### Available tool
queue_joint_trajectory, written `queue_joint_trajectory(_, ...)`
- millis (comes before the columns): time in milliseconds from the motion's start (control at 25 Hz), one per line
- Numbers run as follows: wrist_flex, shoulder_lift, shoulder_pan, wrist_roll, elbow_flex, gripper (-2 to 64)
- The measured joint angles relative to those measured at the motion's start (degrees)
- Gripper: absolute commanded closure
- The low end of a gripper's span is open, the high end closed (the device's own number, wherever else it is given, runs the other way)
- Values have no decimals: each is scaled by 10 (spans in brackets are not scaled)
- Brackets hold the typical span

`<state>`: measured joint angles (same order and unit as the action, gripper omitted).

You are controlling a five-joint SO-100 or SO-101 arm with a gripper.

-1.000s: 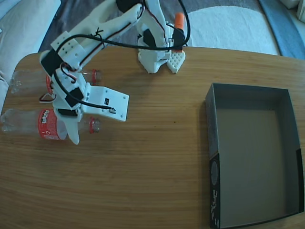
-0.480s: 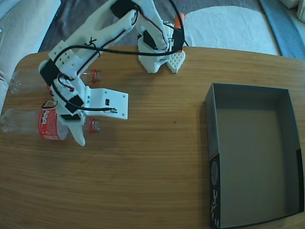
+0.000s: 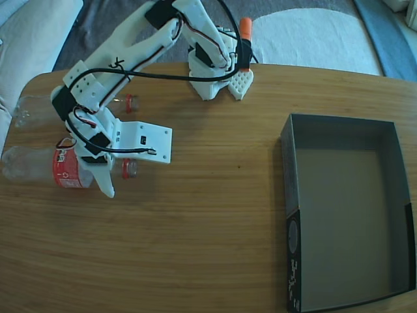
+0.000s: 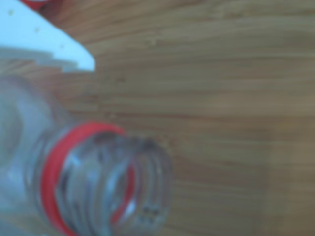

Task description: Grasp the bottles and put them in the box.

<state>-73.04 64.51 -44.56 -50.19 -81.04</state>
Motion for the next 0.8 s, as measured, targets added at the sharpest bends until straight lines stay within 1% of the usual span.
queue_joint_trajectory(40, 0, 0, 3, 3, 0, 175)
queue_joint_trajectory(240, 0, 0, 3, 3, 0, 316)
queue_joint_trajectory(320, 0, 0, 3, 3, 0, 349)
queue_joint_trajectory(520, 0, 0, 3, 3, 0, 394)
queue_joint_trajectory(600, 2, 0, 4, 3, 0, 437)
queue_joint_trajectory(680, 15, 0, 4, 3, 0, 482)
queue_joint_trajectory(800, 24, 0, 4, -2, 0, 528)
